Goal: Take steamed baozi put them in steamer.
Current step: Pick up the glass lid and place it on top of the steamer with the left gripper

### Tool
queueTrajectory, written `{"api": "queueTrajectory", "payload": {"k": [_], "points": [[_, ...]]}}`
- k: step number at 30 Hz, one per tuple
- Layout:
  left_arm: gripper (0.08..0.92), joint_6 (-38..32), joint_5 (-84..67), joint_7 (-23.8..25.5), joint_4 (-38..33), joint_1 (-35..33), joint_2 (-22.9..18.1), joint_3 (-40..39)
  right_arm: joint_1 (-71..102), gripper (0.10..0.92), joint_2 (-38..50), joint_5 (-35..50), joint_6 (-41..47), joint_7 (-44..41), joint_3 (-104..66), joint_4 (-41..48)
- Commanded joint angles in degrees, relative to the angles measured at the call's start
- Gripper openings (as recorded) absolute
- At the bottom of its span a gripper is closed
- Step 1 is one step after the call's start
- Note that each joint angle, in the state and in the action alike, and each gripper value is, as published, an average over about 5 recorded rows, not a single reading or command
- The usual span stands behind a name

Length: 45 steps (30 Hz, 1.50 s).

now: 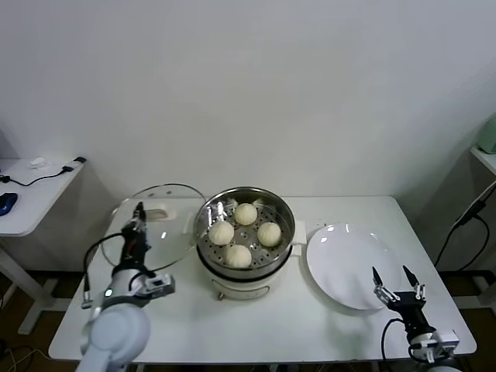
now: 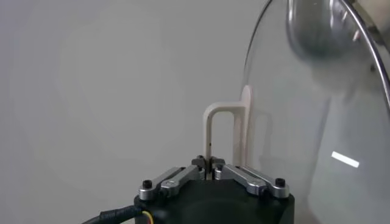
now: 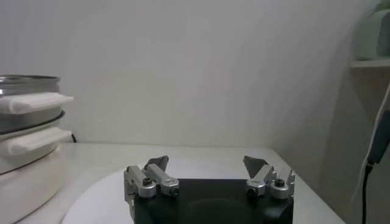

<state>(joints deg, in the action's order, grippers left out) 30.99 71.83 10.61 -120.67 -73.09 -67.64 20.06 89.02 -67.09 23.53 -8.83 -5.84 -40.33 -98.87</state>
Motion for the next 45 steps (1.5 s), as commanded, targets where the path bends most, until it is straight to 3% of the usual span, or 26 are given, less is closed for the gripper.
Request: {"api": "queueTrajectory", "payload": {"k": [1,12,20,29,45], "points": [[0.135,8.87,14.08,9.08,-0.33,8.00,-10.12,-18.86,0.05,0.823,-0.58,-1.30,0.08,0.38,-0.01,0.12],[0.135,9.41,20.75,7.75,9.22,12.26,-20.53,-23.72,0.01,0.823,-0.86,-1.24,-0.70,0.83,-0.49,0.72],[0.135,9.80,22.12,6.56,14.13,13.28,-24.83,-24.69,0.49,0.823,-0.66,-1.04,-1.65,0.76,-1.09,1.39],[0.135,10.15,22.51,4.13,18.08,13.00,-26.61,-23.89,0.79,0.823,-0.49,-0.85,-2.81,0.77,-1.42,2.49],[0.135,9.18,23.48,-0.81,22.15,12.57,-25.09,-21.55,0.99,0.823,-0.56,-1.06,-4.02,0.68,-2.02,2.49]]}}
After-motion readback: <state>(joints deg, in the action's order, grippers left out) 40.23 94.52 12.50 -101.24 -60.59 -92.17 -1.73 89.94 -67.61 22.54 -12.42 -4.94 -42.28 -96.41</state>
